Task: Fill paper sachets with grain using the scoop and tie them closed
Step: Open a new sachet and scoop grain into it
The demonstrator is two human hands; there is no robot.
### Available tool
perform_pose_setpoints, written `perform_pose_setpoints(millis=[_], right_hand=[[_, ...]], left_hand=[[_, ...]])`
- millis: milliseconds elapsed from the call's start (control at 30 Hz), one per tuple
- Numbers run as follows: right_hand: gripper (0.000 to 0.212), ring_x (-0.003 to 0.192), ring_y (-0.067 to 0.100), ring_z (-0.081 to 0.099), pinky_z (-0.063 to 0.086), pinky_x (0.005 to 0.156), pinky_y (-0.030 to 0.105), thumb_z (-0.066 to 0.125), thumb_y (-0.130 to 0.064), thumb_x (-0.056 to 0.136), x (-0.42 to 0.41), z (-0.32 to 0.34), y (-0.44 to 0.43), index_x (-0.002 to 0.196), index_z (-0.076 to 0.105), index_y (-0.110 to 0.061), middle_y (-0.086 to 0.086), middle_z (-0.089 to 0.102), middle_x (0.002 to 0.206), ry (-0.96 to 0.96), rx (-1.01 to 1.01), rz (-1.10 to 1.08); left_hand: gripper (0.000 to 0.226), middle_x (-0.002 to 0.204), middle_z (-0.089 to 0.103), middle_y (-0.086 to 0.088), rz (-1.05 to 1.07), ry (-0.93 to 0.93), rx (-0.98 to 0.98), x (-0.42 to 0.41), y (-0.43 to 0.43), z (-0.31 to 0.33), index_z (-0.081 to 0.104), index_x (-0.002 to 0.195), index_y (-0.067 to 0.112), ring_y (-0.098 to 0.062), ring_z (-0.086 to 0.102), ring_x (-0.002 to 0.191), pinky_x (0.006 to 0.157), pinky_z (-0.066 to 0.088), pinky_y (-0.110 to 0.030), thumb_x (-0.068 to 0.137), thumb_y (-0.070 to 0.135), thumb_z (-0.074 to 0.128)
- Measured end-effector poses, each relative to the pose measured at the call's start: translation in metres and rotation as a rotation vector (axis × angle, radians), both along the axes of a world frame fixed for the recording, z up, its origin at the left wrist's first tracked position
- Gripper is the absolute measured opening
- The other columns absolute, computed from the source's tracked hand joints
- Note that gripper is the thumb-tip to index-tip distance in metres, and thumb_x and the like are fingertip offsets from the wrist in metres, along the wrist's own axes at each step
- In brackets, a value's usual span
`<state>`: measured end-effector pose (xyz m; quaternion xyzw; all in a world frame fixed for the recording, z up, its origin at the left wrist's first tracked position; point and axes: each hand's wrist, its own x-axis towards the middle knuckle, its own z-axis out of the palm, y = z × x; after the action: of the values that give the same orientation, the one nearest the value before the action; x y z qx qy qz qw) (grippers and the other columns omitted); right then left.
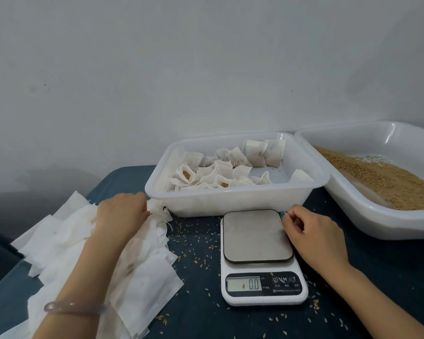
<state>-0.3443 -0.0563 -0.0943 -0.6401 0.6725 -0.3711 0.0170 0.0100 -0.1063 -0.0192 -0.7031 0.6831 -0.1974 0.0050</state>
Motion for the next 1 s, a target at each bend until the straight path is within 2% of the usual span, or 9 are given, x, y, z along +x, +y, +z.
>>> perform_pose_setpoints(millis=[133,233,333,433,567,633,700,867,1000], right_hand=[[0.022,0.053,0.006,0.052,0.034,0.046,0.025,0.058,-0.034,0.091,0.000,-0.001,0.000,0.070,0.053,-0.029,-0.012,0.054,0.055,0.004,0.001,0.002],[0.021,0.053,0.005,0.052,0.036,0.046,0.025,0.057,-0.035,0.091,0.000,-0.001,0.000,0.071,0.053,-0.029,-0.013,0.054,0.055,0.006,0.000,0.001],[0.021,0.054,0.005,0.053,0.037,0.046,0.025,0.056,-0.036,0.091,0.000,-0.001,0.000,0.071,0.053,-0.029,-0.013,0.056,0.056,0.003,0.002,0.003],[0.021,0.054,0.005,0.053,0.039,0.047,0.026,0.056,-0.036,0.091,0.000,0.000,0.000,0.071,0.054,-0.030,-0.012,0.056,0.057,0.002,-0.001,0.005],[0.021,0.054,0.005,0.052,0.034,0.046,0.025,0.056,-0.036,0.090,-0.001,0.000,0.000,0.071,0.054,-0.029,-0.012,0.055,0.056,0.006,-0.013,0.008],[0.021,0.053,0.004,0.052,0.032,0.045,0.024,0.056,-0.036,0.090,0.000,0.000,0.000,0.070,0.054,-0.029,-0.012,0.055,0.056,0.008,-0.016,0.012],[0.021,0.053,0.003,0.051,0.030,0.045,0.024,0.056,-0.036,0.089,0.000,0.000,0.000,0.070,0.053,-0.030,-0.012,0.055,0.056,0.007,-0.015,0.009],[0.021,0.052,0.003,0.050,0.027,0.045,0.023,0.057,-0.035,0.090,0.001,0.000,0.001,0.070,0.053,-0.029,-0.013,0.054,0.055,0.009,-0.023,0.005],[0.021,0.054,0.004,0.052,0.031,0.045,0.024,0.057,-0.035,0.091,0.001,0.002,0.002,0.070,0.054,-0.030,-0.014,0.054,0.056,-0.004,-0.032,0.007]], left_hand=[[0.007,0.095,0.063,0.016,-0.168,0.112,-0.012,0.002,0.009,0.000,0.057,0.089,0.033,-0.011,0.057,0.094,0.063,0.038,-0.026,0.092,0.039,0.054],[0.009,0.085,0.063,0.018,-0.264,0.214,0.032,-0.002,0.016,-0.001,0.051,0.081,0.034,-0.008,0.057,0.083,0.056,0.036,-0.023,0.087,0.037,0.058],[0.008,0.090,0.068,0.019,-0.288,0.256,0.016,-0.006,0.020,-0.001,0.051,0.087,0.034,-0.010,0.060,0.083,0.056,0.038,-0.023,0.090,0.033,0.058],[0.012,0.100,0.068,0.020,-0.291,0.191,-0.010,-0.008,0.020,0.000,0.053,0.104,0.035,-0.010,0.062,0.090,0.057,0.038,-0.022,0.095,0.028,0.054],[0.029,0.112,0.063,0.018,-0.211,-0.072,0.050,-0.006,0.021,-0.002,0.056,0.120,0.044,-0.008,0.062,0.100,0.058,0.035,-0.022,0.097,0.027,0.049],[0.023,0.105,0.062,0.014,-0.120,-0.108,0.037,-0.004,0.023,-0.002,0.063,0.109,0.037,-0.012,0.061,0.096,0.061,0.038,-0.023,0.097,0.025,0.048],[0.015,0.089,0.059,0.008,-0.073,-0.103,-0.031,-0.005,0.027,0.002,0.063,0.091,0.026,-0.015,0.059,0.084,0.060,0.040,-0.026,0.097,0.025,0.049],[0.012,0.083,0.064,0.010,-0.307,0.190,-0.188,-0.026,0.041,0.010,0.066,0.089,0.026,-0.018,0.061,0.079,0.053,0.044,-0.029,0.096,0.032,0.059],[0.009,0.078,0.062,0.006,-0.345,0.502,-0.408,-0.046,0.043,0.011,0.061,0.089,0.016,-0.020,0.057,0.068,0.057,0.044,-0.033,0.096,0.021,0.060]])
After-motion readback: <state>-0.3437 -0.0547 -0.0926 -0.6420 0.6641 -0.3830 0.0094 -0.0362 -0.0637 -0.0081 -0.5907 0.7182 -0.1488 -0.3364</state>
